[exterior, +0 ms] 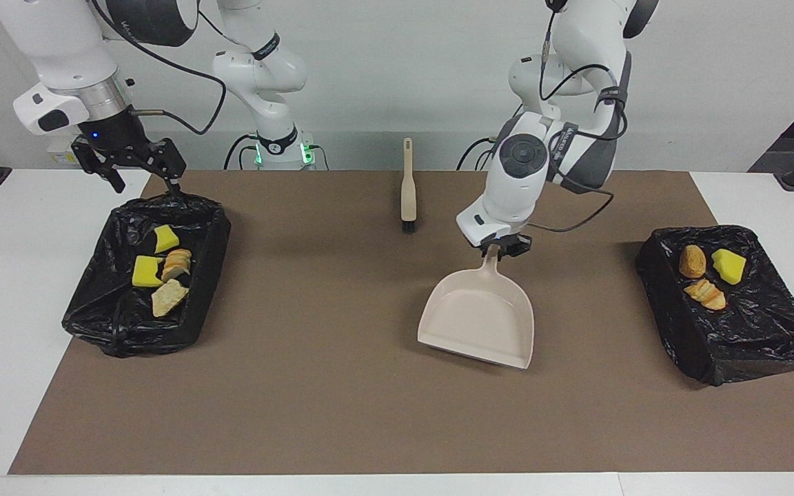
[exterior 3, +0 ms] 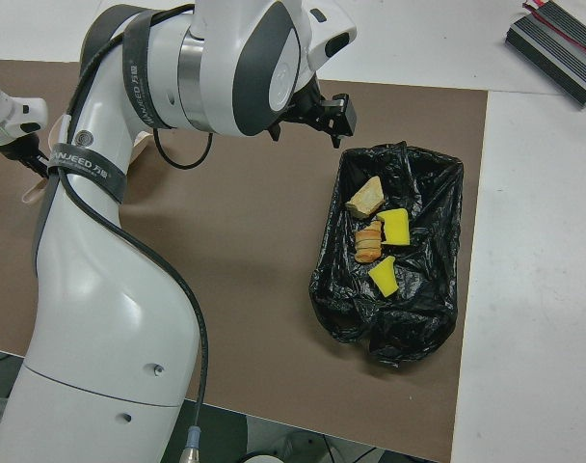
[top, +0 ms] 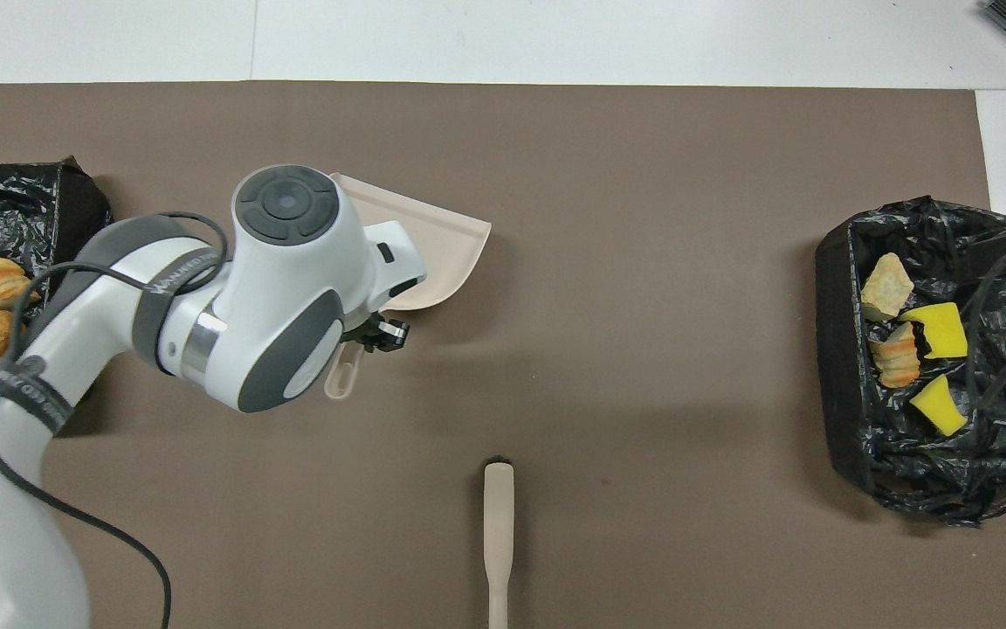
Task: Sweep and dump trash in bin
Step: 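Bring the empty dustpan back to the table center with the left gripper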
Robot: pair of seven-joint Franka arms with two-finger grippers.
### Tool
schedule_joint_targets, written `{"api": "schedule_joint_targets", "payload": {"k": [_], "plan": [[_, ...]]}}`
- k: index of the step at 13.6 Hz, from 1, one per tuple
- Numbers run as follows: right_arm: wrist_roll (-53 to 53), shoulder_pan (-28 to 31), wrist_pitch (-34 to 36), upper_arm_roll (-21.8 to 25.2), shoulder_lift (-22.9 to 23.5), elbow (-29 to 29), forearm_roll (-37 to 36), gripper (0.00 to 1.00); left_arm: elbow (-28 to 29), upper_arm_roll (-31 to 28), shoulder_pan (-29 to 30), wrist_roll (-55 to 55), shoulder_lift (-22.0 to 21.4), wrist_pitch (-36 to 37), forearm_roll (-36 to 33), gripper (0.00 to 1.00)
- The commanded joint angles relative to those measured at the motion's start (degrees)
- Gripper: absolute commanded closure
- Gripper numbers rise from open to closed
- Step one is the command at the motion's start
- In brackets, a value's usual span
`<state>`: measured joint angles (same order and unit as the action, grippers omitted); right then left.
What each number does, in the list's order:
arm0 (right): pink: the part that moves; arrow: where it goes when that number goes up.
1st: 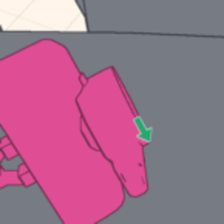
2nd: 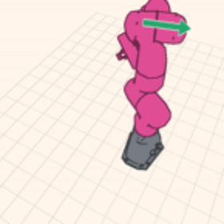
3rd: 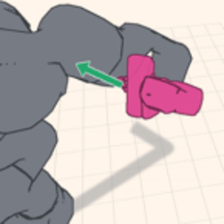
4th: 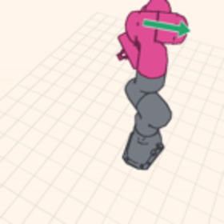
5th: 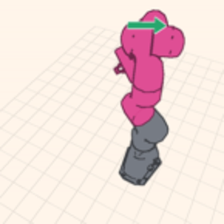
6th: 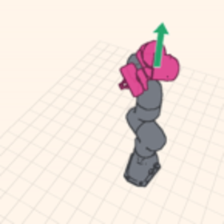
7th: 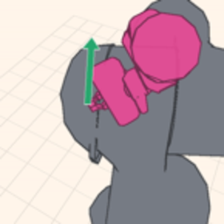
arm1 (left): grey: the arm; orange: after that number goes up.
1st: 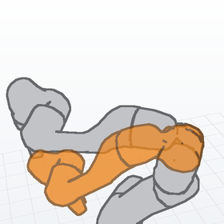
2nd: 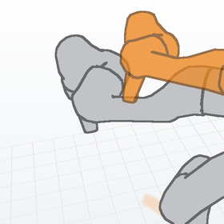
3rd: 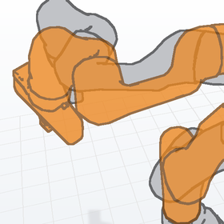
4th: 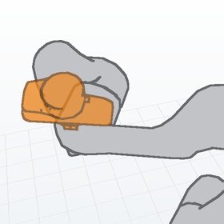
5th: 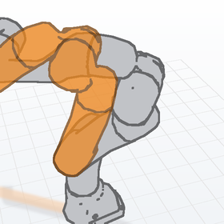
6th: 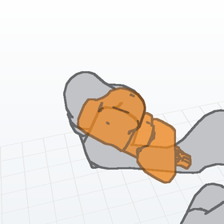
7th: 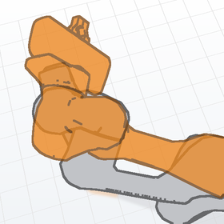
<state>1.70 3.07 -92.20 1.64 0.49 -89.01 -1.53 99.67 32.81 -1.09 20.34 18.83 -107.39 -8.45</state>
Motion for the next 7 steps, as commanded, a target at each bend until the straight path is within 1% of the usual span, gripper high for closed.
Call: {"api": "schedule_joint_targets", "payload": {"k": [1, 3, 5, 7], "plan": [[-1.6, -0.1, 0.1, -0.6, -1.0, -1.9, 0.5, 0.00, 0.1, 3.0, -0.5, 9.3, 2.3, -3.7, 1.0, 1.00], [-2.1, -0.2, 0.0, -0.7, -1.4, -2.7, 0.4, 0.00, -0.2, 3.4, -2.1, 10.8, 3.8, -7.2, 1.3, 1.00], [-1.4, -0.1, 0.6, -0.8, -1.7, -2.9, 0.5, 0.00, -0.9, 3.8, -4.2, 15.0, 5.2, -9.4, 1.2, 1.00], [-1.4, -0.2, 1.5, -0.9, -1.9, -3.1, 0.8, 0.00, -1.1, 4.5, -4.7, 16.3, 5.5, -9.7, 1.3, 1.00]]}}
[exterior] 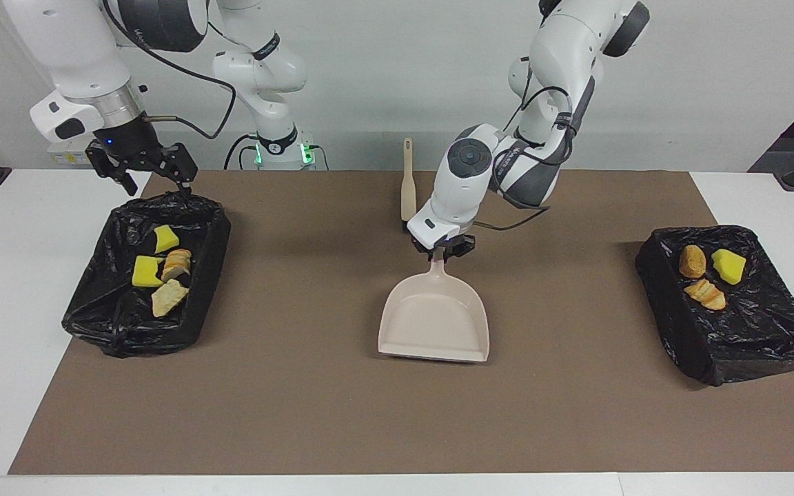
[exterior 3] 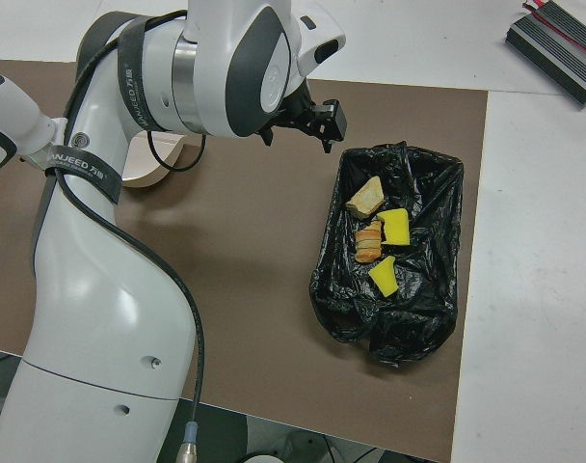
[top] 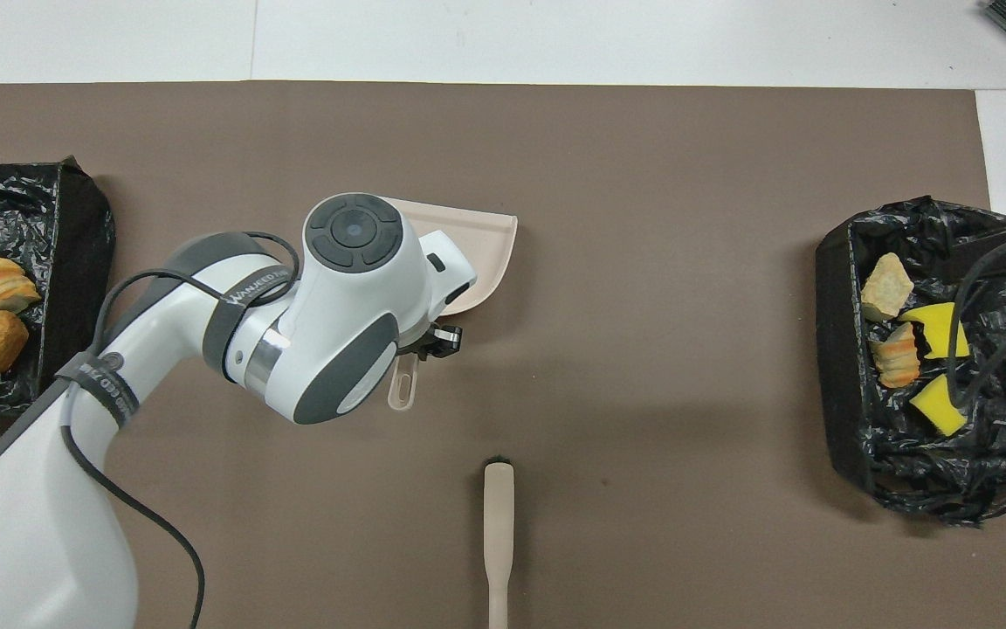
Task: Sweep and dump trash in bin
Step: 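Bring the empty dustpan back to the table center with the left gripper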
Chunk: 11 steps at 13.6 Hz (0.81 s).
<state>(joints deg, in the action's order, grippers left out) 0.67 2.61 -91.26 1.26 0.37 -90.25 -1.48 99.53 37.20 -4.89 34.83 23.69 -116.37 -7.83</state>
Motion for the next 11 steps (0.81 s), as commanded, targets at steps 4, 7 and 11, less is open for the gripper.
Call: {"api": "schedule_joint_targets", "payload": {"k": [4, 7, 11], "plan": [[-0.5, 0.3, 0.6, -1.4, -1.6, -1.5, 0.8, 0.00, -0.1, 0.2, -2.8, 7.3, 0.7, -1.5, 0.7, 0.96], [-0.5, 0.4, 0.6, -1.4, -1.6, -1.5, 0.8, 0.00, -0.3, 0.0, -4.4, 7.3, 1.2, -1.1, 0.1, 0.51], [-0.5, 0.4, 0.6, -1.3, -1.6, -1.5, 0.8, 0.00, -0.8, -0.2, -1.6, 5.0, -0.2, 1.8, 0.0, 0.00]]}}
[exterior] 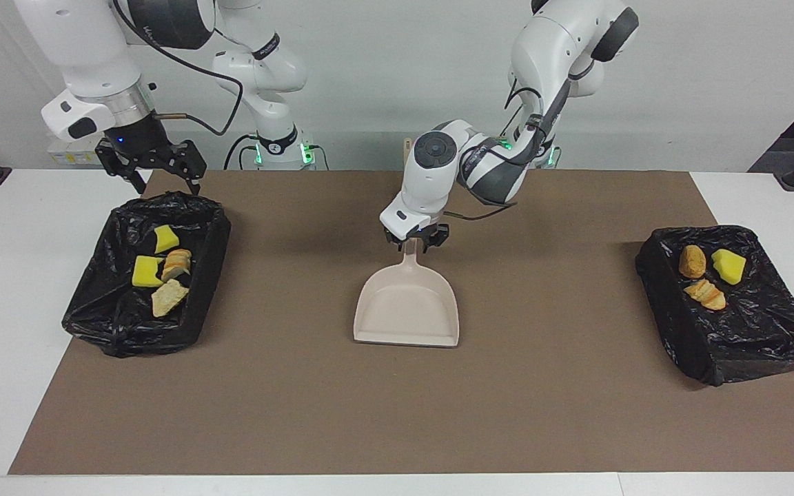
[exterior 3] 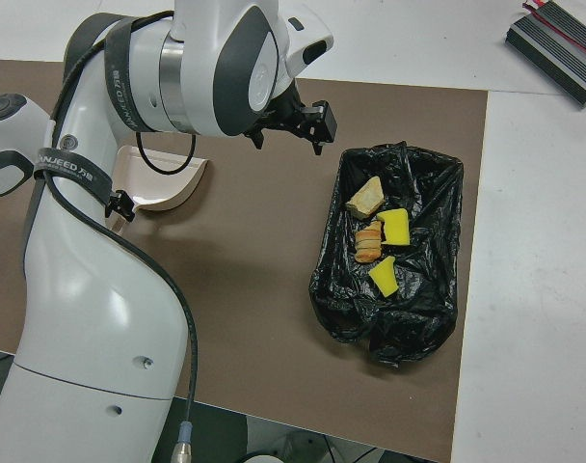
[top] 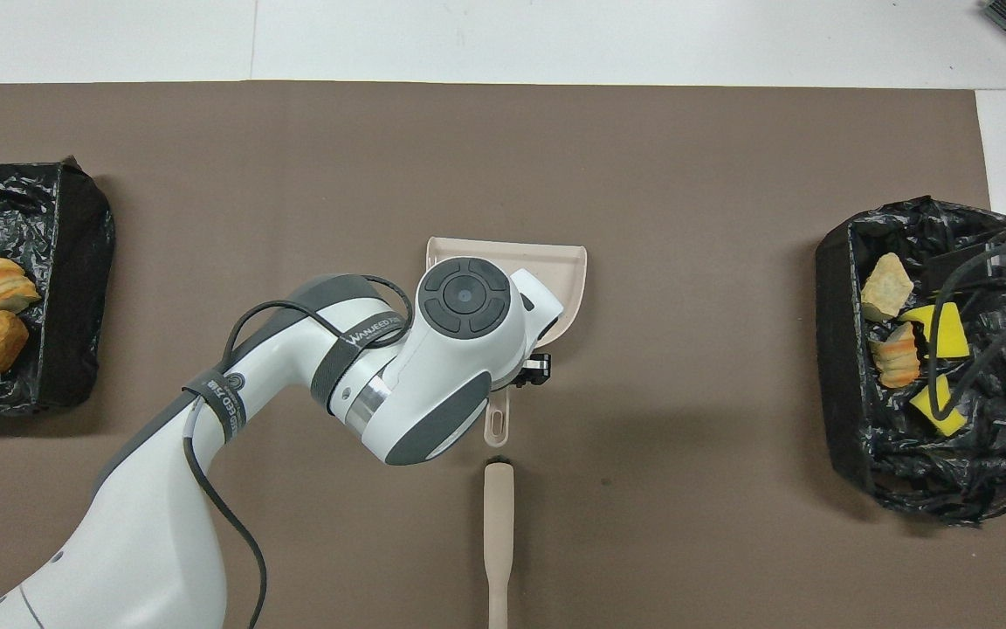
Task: Sweep and dump trash in bin
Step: 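Bring the empty dustpan back to the table center with the left gripper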
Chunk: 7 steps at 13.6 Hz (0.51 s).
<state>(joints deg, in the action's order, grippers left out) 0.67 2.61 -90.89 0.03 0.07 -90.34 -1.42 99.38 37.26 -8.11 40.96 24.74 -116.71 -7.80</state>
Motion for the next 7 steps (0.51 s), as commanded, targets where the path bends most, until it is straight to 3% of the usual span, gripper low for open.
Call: {"api": "schedule_joint_targets", "payload": {"k": [1, 4, 7], "plan": [[-0.5, 0.4, 0.2, -0.2, -1.3, -1.4, 0.7, 0.00, -0.6, -0.3, 2.7, -2.5, -3.1, 3.2, 0.1, 0.00], [-0.5, 0.4, 0.2, -0.2, -1.3, -1.4, 0.7, 0.00, 0.0, -6.2, 3.0, -7.1, -7.1, 10.3, 0.1, 0.00], [-0.5, 0.4, 0.2, -0.2, -1.3, -1.4, 0.7, 0.00, 2.6, -16.5, 3.0, -16.5, -15.0, 11.2, 0.9, 0.00]]}}
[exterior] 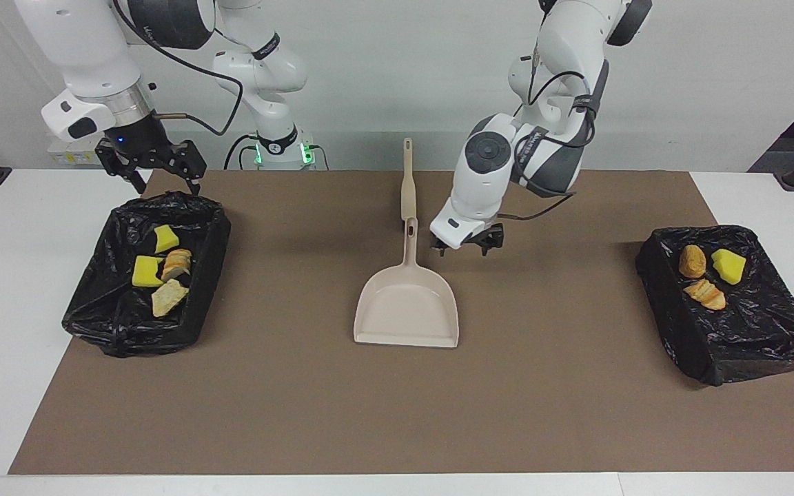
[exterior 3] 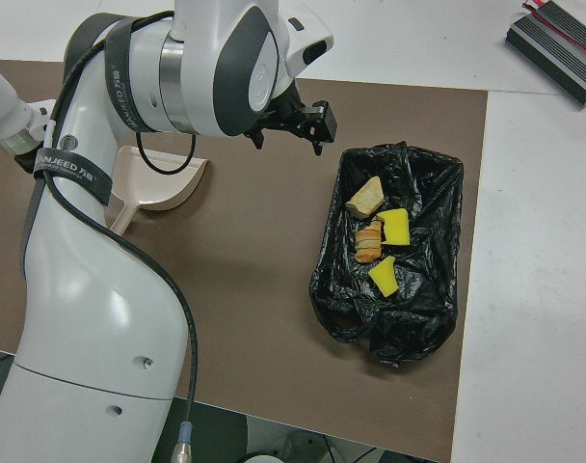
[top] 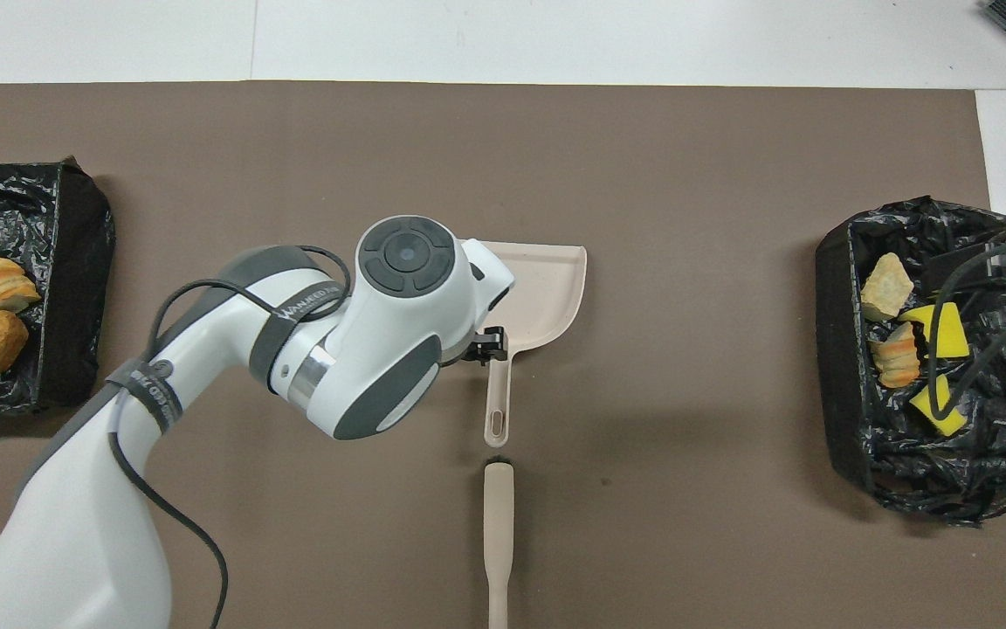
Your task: Sweep and dump trash in bin
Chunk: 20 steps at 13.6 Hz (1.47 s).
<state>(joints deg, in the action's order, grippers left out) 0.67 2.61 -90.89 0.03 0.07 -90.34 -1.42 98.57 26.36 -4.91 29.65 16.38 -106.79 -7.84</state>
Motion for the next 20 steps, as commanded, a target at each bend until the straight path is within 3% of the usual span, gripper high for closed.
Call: {"api": "schedule_joint_targets", "payload": {"k": [1, 4, 8, 11, 15, 20], "plan": [[-0.5, 0.4, 0.2, -0.1, -1.3, -1.4, 0.7, 0.00, 5.7, -8.5, -0.3, -9.0, -9.8, 0.9, 1.6, 0.00], [-0.5, 0.4, 0.2, -0.2, -1.3, -1.4, 0.7, 0.00, 6.1, -18.9, -0.7, -23.7, -15.8, 3.2, 10.2, 0.00], [-0.5, 0.4, 0.2, -0.2, -1.3, -1.4, 0.7, 0.00, 0.2, -29.1, -2.3, -39.4, -18.8, 10.9, 10.6, 0.00], [-0.5, 0.4, 0.2, -0.2, -1.3, -1.4, 0.7, 0.00, -10.2, -29.1, -1.3, -39.9, -17.9, 19.6, 10.6, 0.00], [-0.5, 0.4, 0.2, -0.2, -1.3, -1.4, 0.7, 0.00, -20.0, -28.7, -0.7, -39.8, -13.8, 27.6, 10.2, 0.00], [-0.5, 0.4, 0.2, -0.2, -1.3, -1.4, 0.7, 0.00, -17.9, -28.7, -0.6, -38.6, -15.9, 27.2, 10.3, 0.00]]}}
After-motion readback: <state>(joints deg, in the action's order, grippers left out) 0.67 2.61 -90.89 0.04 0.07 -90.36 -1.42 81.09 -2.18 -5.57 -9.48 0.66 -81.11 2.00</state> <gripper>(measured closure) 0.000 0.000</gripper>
